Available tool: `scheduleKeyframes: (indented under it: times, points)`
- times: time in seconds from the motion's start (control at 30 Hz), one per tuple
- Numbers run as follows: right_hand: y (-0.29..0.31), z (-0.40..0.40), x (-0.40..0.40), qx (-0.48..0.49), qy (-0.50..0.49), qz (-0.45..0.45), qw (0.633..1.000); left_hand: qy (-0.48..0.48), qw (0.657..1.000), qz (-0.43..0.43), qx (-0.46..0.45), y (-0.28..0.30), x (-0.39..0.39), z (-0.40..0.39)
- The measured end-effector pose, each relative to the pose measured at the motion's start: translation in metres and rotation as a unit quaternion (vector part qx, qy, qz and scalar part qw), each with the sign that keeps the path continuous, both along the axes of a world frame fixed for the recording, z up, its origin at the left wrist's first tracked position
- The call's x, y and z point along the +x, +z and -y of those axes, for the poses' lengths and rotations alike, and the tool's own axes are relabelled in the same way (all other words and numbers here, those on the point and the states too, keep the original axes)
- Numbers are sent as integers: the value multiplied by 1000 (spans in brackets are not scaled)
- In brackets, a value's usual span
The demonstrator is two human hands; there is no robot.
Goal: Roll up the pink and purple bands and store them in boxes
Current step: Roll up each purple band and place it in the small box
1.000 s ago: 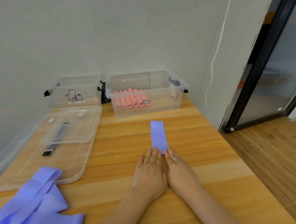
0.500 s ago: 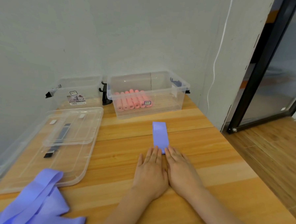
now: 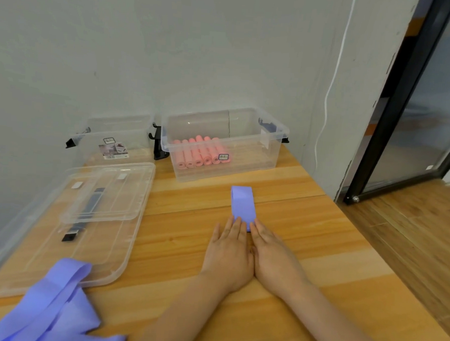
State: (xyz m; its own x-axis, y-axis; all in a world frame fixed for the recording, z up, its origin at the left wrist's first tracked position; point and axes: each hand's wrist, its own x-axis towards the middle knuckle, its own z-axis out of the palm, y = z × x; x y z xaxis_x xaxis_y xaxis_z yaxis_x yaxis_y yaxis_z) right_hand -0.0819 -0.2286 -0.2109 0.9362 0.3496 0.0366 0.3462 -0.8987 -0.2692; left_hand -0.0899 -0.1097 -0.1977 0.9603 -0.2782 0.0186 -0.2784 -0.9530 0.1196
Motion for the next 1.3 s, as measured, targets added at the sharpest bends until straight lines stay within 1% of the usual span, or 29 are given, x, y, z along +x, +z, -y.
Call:
scheduleKeyframes:
  times: [0.13,0.2,0.27,0.3,0.33,0.4,0.5,0.6,0.77,0.9,0.97,1.1,1.13,1.2,1.27,1.3]
  points:
    - [4,-2,5,-27,-12,-13,999,3,1000,4,3,-1,0,-3]
    - [6,-3,8,-24,-12,-9,1000,15,999,37,13,-4,-3,-2]
    - [8,-2,12,-18,-10,-11,1000,19,999,43,5,-5,-4,-3]
    - [9,-2,12,-15,-6,-13,1000,21,1000,20,-5,-2,-5,-3]
    - [9,-1,12,-7,-5,-11,1000,13,999,21,-21,-3,-4,-1]
    - [9,1,10,13,-12,1,1000,27,999,-14,-31,-2,-1,0]
    - [10,0,9,19,-28,-7,999,35,998,-14,-53,-2,3,0]
    - [10,1,12,-8,-14,-14,1000,39,997,-3,-71,-3,1,-4]
    - [13,5,14,24,3,-2,1000,31,989,4,-145,0,2,-7]
    - [12,6,12,23,11,1,1000,35,975,30,-219,-5,6,-12]
    - [11,7,13,32,16,7,999,40,971,48,-233,-6,8,-12]
    - [6,3,25,96,-16,17,995,87,964,82,-236,-8,22,-15]
    - [5,0,28,98,-16,15,995,92,964,102,-229,-7,25,-15]
    - [0,-4,30,84,-9,38,996,69,968,129,-204,-8,29,-13]
    - [-2,-7,30,68,-15,69,995,48,981,127,-136,-6,30,-10]
    - [0,-8,30,47,-18,66,997,45,986,125,-104,-7,30,-8]
